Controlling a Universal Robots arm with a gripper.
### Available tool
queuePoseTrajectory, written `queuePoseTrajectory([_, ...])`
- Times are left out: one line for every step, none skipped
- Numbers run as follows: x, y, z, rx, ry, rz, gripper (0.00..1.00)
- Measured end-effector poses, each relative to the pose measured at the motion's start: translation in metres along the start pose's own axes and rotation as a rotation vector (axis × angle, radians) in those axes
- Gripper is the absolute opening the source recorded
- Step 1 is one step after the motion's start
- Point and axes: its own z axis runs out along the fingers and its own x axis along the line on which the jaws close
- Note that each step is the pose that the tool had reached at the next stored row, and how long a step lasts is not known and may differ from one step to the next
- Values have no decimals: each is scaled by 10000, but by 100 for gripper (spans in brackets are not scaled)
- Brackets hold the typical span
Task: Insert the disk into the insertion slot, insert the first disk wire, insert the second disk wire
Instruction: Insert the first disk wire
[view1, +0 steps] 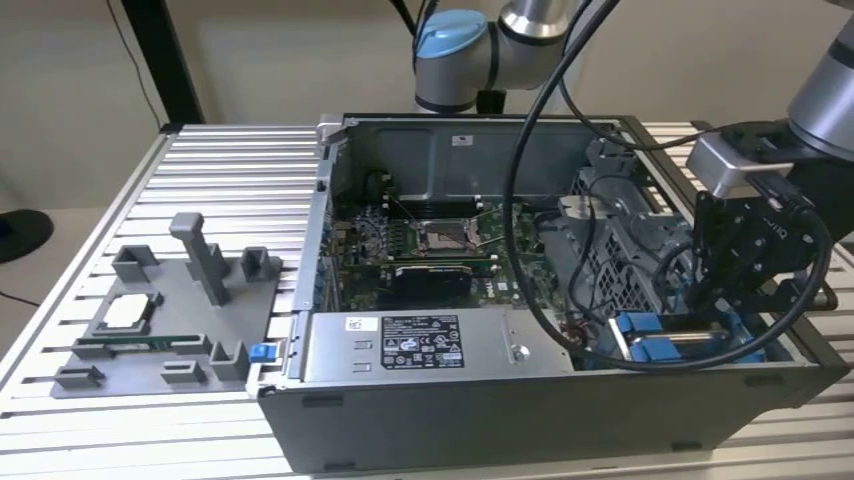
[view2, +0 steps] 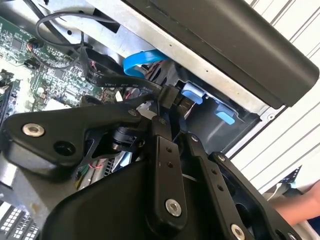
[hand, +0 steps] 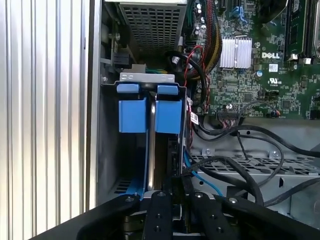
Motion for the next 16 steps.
queuePoseTrajectory([-1,0,4,-3,-12,0,0])
queuePoseTrajectory([-1,0,6,-2,-15,0,0])
queuePoseTrajectory([-1,0,0,-1,-14,0,0])
queuePoseTrajectory([0,1,-23,-1,-12,1,0])
queuePoseTrajectory([1,2,-57,0,-12,1,0])
queuePoseTrajectory([-1,4,-98,-1,-1,1,0])
queuePoseTrajectory([-1,4,-128,-1,-4,1,0])
queuePoseTrajectory([0,6,-157,-1,-4,1,0])
queuePoseTrajectory([-1,6,-189,-1,1,1,0])
queuePoseTrajectory([-1,7,-221,-1,0,1,0])
queuePoseTrajectory([-1,9,-252,-1,-1,1,0])
queuePoseTrajectory([-1,9,-282,-1,2,0,0])
queuePoseTrajectory([-1,9,-297,-1,-1,0,0])
queuePoseTrajectory([-1,10,-302,-1,0,0,0])
queuePoseTrajectory([-1,9,-303,-1,-3,-1,0])
queuePoseTrajectory([-1,10,-308,-1,-1,0,0])
